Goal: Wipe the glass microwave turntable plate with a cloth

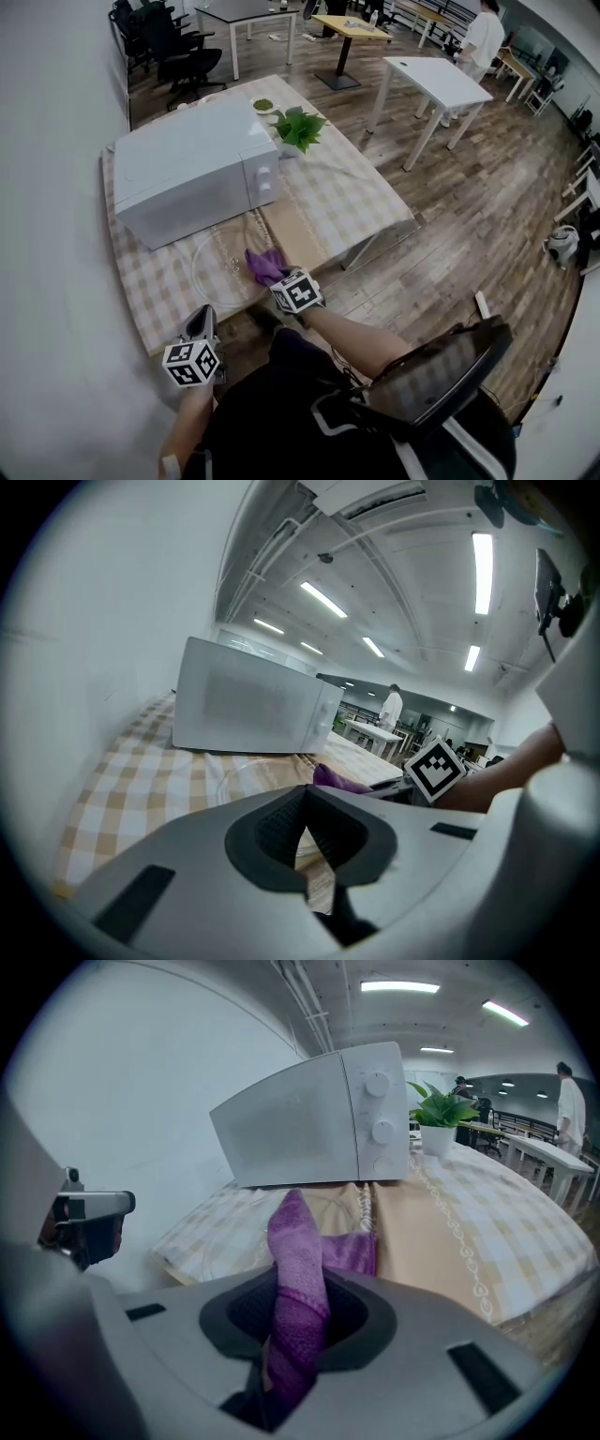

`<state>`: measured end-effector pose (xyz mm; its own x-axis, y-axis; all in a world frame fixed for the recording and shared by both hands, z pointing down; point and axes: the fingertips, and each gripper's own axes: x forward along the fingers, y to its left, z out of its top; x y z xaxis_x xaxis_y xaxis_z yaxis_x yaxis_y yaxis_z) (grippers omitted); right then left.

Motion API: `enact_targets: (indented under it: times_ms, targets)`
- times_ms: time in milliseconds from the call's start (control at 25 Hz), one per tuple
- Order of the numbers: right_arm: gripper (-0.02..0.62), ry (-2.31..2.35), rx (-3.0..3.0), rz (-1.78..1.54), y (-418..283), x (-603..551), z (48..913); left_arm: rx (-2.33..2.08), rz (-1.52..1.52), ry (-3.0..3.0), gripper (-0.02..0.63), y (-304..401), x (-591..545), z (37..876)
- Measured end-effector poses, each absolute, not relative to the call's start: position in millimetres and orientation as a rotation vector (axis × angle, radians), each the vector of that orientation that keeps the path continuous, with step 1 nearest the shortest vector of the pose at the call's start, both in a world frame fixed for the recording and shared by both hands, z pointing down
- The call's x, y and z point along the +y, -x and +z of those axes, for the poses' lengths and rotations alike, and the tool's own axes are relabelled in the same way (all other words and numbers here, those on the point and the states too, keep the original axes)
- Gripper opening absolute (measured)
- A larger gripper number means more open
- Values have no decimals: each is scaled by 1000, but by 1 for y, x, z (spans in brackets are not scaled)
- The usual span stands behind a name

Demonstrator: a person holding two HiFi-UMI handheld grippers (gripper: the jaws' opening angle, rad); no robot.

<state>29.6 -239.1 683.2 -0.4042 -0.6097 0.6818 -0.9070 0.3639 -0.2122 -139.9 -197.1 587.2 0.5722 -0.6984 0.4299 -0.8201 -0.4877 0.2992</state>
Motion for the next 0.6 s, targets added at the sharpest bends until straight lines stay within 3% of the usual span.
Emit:
enact_targets:
  times_ms: [600]
  targets:
    - [98, -1317, -2348, 702, 1, -225, 572, -1204, 183, -2485, 8, 151, -191, 523]
